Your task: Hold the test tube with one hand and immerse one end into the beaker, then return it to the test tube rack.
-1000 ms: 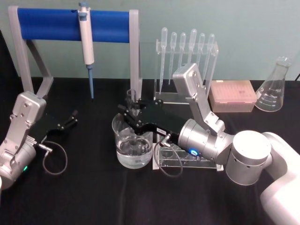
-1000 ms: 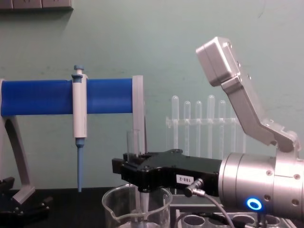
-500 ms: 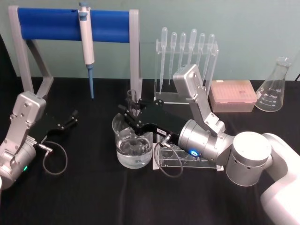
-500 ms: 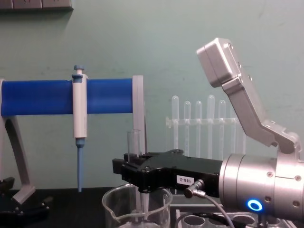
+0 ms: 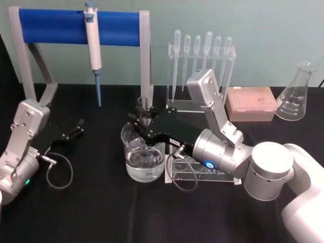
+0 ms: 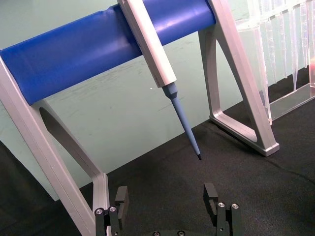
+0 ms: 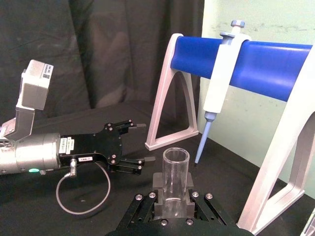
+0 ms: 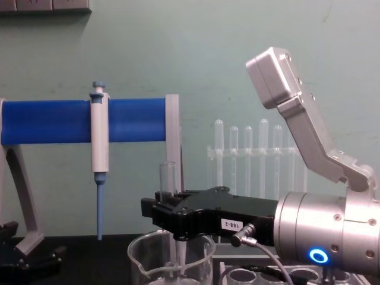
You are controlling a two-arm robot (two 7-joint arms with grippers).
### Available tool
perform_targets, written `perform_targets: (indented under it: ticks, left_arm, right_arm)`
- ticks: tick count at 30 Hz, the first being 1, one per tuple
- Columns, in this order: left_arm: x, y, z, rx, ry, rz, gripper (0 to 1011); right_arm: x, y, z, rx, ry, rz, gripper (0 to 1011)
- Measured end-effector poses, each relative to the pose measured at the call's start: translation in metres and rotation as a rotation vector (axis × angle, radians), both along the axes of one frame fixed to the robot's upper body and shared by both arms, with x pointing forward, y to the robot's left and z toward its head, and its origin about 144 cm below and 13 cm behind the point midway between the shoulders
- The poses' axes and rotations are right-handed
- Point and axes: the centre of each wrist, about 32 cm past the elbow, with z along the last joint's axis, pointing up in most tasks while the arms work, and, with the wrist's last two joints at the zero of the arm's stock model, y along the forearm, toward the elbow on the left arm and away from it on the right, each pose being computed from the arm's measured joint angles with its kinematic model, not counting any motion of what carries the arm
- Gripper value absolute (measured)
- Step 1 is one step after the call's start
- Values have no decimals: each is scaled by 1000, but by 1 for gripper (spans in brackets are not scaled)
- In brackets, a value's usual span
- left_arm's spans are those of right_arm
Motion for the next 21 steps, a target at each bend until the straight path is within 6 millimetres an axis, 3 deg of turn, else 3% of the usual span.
perform_targets:
  ticks: [21]
  left_arm:
    - [0, 0, 0, 0, 0, 0, 1000]
  right_arm:
    - [0, 0, 0, 0, 0, 0, 227]
